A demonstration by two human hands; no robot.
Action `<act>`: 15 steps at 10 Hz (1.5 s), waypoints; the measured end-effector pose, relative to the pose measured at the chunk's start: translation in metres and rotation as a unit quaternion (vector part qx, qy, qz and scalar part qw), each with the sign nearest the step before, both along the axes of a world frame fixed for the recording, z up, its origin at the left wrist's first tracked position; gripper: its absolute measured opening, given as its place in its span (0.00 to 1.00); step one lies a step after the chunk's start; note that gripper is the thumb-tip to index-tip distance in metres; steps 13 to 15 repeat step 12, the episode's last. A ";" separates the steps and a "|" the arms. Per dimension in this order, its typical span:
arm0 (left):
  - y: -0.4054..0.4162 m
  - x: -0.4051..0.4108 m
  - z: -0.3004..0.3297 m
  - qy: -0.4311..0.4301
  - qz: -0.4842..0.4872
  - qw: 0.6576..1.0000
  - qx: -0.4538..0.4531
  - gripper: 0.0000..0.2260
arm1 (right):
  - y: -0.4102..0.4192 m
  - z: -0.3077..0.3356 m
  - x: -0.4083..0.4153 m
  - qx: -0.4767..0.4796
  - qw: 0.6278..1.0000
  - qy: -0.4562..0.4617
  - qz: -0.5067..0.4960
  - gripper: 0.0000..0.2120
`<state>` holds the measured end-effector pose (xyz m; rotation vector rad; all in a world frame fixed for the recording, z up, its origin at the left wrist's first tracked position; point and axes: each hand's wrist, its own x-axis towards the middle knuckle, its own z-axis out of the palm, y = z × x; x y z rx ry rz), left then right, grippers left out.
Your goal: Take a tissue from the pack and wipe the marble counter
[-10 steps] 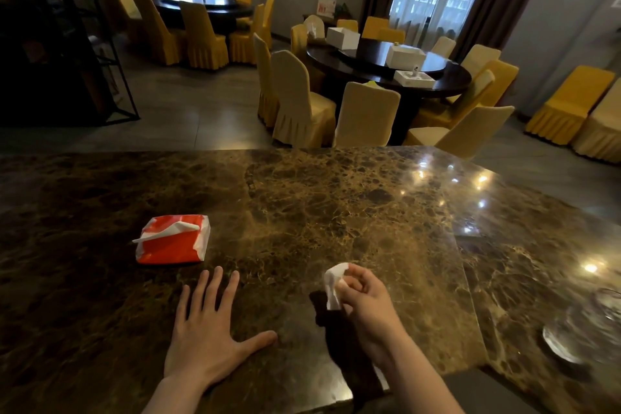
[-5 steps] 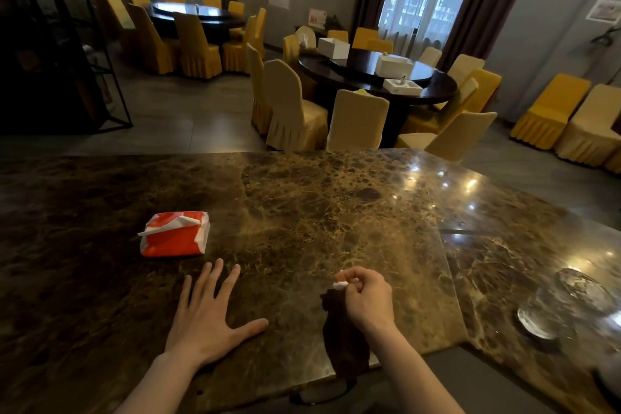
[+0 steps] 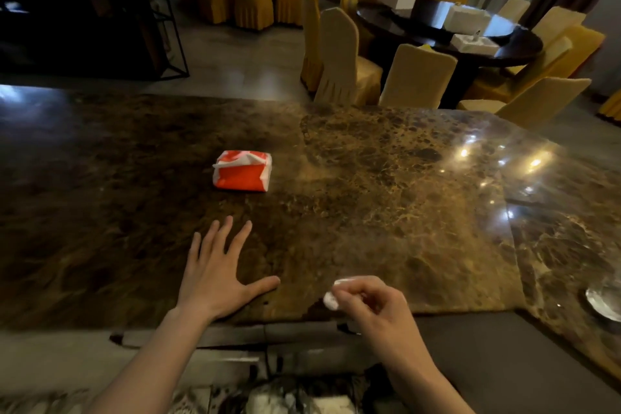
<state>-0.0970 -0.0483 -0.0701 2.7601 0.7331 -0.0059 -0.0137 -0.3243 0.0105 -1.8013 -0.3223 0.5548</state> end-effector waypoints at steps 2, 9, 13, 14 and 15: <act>-0.001 -0.012 -0.009 0.011 0.002 1.000 0.018 0.57 | 0.014 -0.034 -0.049 -0.094 0.983 -0.074 0.136 0.17; -0.004 -0.009 -0.008 0.037 -0.018 0.998 0.050 0.51 | 0.048 -0.154 -0.116 -0.332 0.891 -0.157 0.265 0.13; -0.006 -0.009 -0.003 0.037 -0.018 0.998 0.045 0.51 | 0.040 -0.099 -0.092 -0.253 0.893 -0.303 0.216 0.14; -0.006 -0.009 -0.003 0.037 -0.018 0.998 0.045 0.51 | 0.040 -0.099 -0.092 -0.253 0.893 -0.303 0.216 0.14; -0.006 -0.009 -0.003 0.037 -0.018 0.998 0.045 0.51 | 0.040 -0.099 -0.092 -0.253 0.893 -0.303 0.216 0.14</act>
